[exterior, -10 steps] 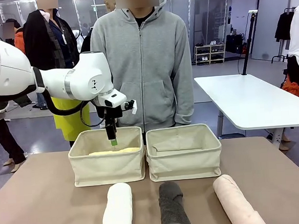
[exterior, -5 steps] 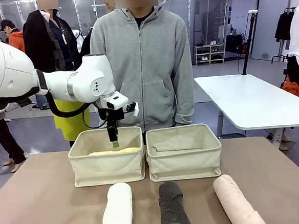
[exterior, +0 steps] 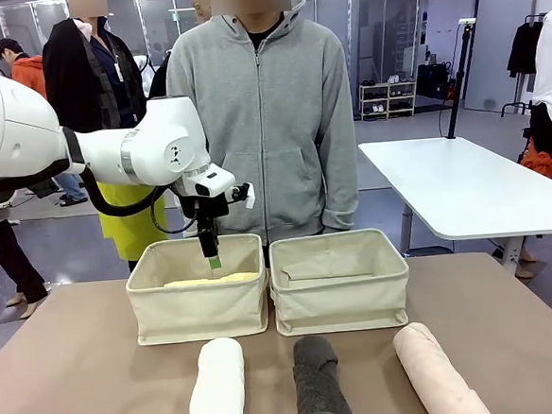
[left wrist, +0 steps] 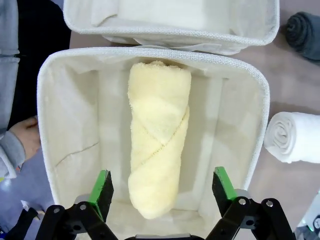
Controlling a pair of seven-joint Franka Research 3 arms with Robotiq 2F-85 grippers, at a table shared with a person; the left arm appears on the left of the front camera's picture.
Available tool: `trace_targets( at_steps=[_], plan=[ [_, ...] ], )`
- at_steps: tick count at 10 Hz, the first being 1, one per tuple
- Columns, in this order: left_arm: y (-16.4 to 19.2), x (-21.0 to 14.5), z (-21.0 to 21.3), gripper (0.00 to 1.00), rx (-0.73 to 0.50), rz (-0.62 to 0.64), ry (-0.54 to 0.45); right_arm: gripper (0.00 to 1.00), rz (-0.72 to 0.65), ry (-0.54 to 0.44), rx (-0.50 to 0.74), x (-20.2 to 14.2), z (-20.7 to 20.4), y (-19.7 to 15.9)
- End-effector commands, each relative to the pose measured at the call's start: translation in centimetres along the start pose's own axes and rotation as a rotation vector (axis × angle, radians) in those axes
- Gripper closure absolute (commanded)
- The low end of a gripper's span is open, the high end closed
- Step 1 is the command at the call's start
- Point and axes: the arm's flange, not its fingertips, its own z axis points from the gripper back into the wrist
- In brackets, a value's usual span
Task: Divide the towels into two baskets.
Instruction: Pick up one hotel-folded towel from the bottom of the table and place it in the Fabric basket indicated by the person.
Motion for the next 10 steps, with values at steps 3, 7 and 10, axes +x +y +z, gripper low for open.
trace_targets(
  at_steps=[3, 7, 10],
  plan=[
    [-5.4, -11.8, 7.0, 0.00, -0.186, 0.266, -0.309, 0.00, -0.003, -0.008, 0.014, -0.2, 0.2, 0.3],
    [-9.4, -24.4, 8.2, 0.00, -0.373, 0.528, -0.606, 0.00, -0.003, -0.008, 0.014, -0.2, 0.2, 0.3],
    [-12.5, -37.3, 5.6, 0.00, -0.575, 0.773, -0.887, 0.00, -0.003, -0.008, 0.014, -0.2, 0.2, 0.3]
  ],
)
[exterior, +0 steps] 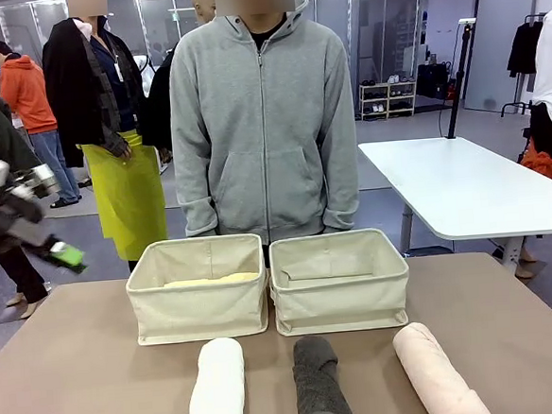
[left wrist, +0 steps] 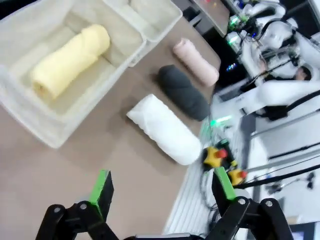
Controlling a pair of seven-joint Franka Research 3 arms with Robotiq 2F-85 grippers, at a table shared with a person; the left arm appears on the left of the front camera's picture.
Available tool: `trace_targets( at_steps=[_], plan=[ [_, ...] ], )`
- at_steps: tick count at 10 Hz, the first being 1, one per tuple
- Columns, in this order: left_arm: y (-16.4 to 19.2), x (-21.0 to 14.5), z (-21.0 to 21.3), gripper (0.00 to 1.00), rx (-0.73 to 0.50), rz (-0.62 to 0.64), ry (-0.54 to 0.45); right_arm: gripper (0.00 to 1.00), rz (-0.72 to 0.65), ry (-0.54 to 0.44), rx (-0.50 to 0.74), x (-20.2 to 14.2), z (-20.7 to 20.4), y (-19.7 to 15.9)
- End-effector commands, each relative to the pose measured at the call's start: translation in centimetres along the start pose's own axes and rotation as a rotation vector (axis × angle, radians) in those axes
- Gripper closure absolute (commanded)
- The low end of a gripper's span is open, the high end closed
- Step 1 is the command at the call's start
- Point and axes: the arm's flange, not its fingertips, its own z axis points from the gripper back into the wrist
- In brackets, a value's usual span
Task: Divide the towels into two baskets.
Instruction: Pick up one hotel-folded towel from the bottom of the table and place it in the Fabric basket indicated by the person.
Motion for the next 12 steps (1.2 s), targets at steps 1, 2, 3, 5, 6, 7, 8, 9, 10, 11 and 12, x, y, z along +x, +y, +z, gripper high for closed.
trace_targets(
  at_steps=[1, 2, 3, 5, 6, 7, 8, 9, 10, 11, 12],
  plan=[
    [2.0, -5.8, 2.9, 0.00, -0.098, 0.119, -0.188, 0.00, -0.003, -0.007, 0.012, -0.2, 0.1, 0.3],
    [2.4, -8.9, 3.8, 0.00, -0.111, 0.168, -0.250, 0.00, -0.003, -0.007, 0.012, -0.2, 0.1, 0.3],
    [2.8, -11.7, 4.1, 0.00, -0.122, 0.208, -0.290, 0.00, -0.003, -0.007, 0.012, -0.2, 0.1, 0.3],
    [3.1, -16.5, 4.5, 0.00, -0.117, 0.282, -0.372, 0.00, -0.003, -0.007, 0.012, -0.2, 0.1, 0.3],
    [3.1, -17.8, 4.4, 0.00, -0.103, 0.316, -0.369, 0.00, -0.003, -0.007, 0.012, -0.2, 0.1, 0.3],
    [3.2, -17.7, 4.5, 0.00, -0.070, 0.317, -0.354, 0.00, -0.003, -0.007, 0.012, -0.2, 0.1, 0.3],
    [3.4, -17.7, 4.7, 0.00, -0.113, 0.320, -0.333, 0.00, -0.003, -0.007, 0.012, -0.2, 0.1, 0.3],
    [3.4, -17.7, 4.7, 0.00, -0.113, 0.320, -0.333, 0.00, -0.003, -0.007, 0.012, -0.2, 0.1, 0.3],
    [3.4, -17.7, 4.7, 0.00, -0.113, 0.320, -0.333, 0.00, -0.003, -0.007, 0.012, -0.2, 0.1, 0.3],
    [3.4, -17.7, 4.7, 0.00, -0.113, 0.320, -0.333, 0.00, -0.003, -0.007, 0.012, -0.2, 0.1, 0.3],
    [3.4, -17.7, 4.7, 0.00, -0.113, 0.320, -0.333, 0.00, -0.003, -0.007, 0.012, -0.2, 0.1, 0.3]
  ],
)
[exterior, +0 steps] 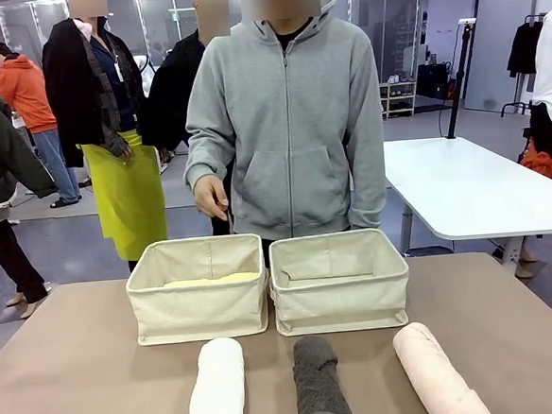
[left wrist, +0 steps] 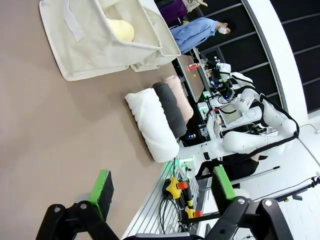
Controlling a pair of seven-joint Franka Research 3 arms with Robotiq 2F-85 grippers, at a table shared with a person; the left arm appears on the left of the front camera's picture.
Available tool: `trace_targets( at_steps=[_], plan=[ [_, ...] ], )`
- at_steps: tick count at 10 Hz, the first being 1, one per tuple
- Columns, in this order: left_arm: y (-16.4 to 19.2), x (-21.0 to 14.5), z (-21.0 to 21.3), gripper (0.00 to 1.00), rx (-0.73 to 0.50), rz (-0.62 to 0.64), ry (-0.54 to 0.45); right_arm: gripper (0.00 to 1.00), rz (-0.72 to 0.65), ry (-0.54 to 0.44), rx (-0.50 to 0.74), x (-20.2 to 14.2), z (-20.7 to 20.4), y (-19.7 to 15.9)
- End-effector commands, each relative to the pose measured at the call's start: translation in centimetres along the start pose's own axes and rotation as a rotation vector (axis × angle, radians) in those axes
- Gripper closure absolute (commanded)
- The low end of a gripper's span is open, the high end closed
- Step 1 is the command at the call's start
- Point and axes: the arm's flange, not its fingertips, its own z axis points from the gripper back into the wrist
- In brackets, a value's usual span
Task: Divide the towels into two baskets.
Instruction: Pick up one hotel-folded towel from the bottom of the table and place it in the Fabric basket indicated by the person.
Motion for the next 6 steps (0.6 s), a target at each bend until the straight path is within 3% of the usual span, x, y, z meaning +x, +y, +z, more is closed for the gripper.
trace_targets(
  at_steps=[1, 6],
  plan=[
    [-0.15, 0.23, 0.32, 0.00, -0.002, -0.006, -0.003, 0.00, -0.003, -0.008, 0.011, -0.14, 0.10, 0.27],
    [0.00, 0.00, 0.00, 0.00, 0.000, 0.000, 0.000, 0.00, -0.003, -0.008, 0.011, -0.14, 0.10, 0.27]
  ],
)
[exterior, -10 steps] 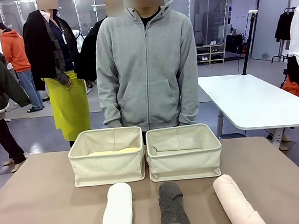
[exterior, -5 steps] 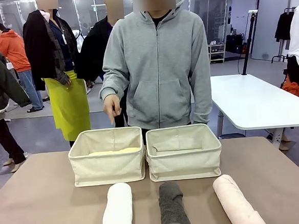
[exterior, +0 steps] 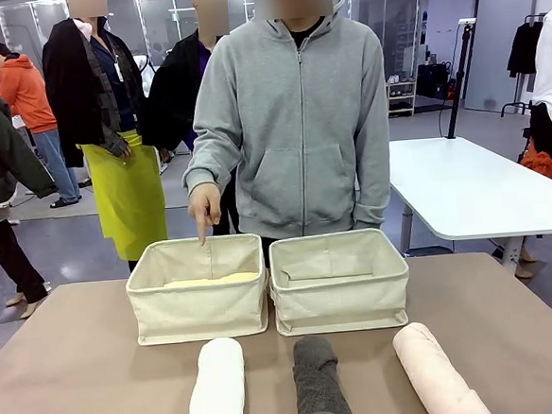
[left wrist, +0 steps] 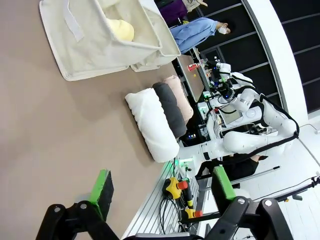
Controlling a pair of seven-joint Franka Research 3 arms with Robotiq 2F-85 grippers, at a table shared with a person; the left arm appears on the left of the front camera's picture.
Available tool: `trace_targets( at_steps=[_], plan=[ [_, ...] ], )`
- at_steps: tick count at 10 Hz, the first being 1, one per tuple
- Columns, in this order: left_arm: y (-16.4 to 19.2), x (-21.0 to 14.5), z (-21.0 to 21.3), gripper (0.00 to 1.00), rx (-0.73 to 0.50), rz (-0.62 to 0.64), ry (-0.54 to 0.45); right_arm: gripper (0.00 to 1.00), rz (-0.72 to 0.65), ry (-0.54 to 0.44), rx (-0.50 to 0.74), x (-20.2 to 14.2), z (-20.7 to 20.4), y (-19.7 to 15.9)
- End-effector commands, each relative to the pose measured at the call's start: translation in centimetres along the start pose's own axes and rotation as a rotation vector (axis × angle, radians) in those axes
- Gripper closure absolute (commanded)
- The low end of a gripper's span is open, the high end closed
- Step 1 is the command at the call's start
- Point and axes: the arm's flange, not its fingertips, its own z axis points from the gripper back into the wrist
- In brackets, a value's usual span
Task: Divide the towels into two baskets.
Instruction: Pick up one hotel-folded towel from the bottom of the table and place it in the Fabric basket indicated by the person.
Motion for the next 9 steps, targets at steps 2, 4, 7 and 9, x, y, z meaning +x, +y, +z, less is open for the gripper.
trace_targets(
  at_steps=[2, 4, 7, 9],
  plan=[
    [-2.3, 0.7, -1.1, 0.00, 0.056, 0.022, -0.012, 0.00, -0.003, -0.008, 0.011, -0.1, 0.1, 0.3],
    [-3.5, 1.4, -6.1, 0.00, 0.153, 0.112, 0.058, 0.00, -0.003, -0.008, 0.011, -0.1, 0.1, 0.3],
    [-5.8, 0.6, -14.7, 0.00, 0.328, 0.189, 0.126, 0.00, -0.003, -0.008, 0.011, -0.1, 0.1, 0.3],
    [-6.6, 0.1, -20.7, 0.00, 0.402, 0.216, 0.169, 0.00, -0.003, -0.008, 0.011, -0.1, 0.1, 0.3]
  ],
)
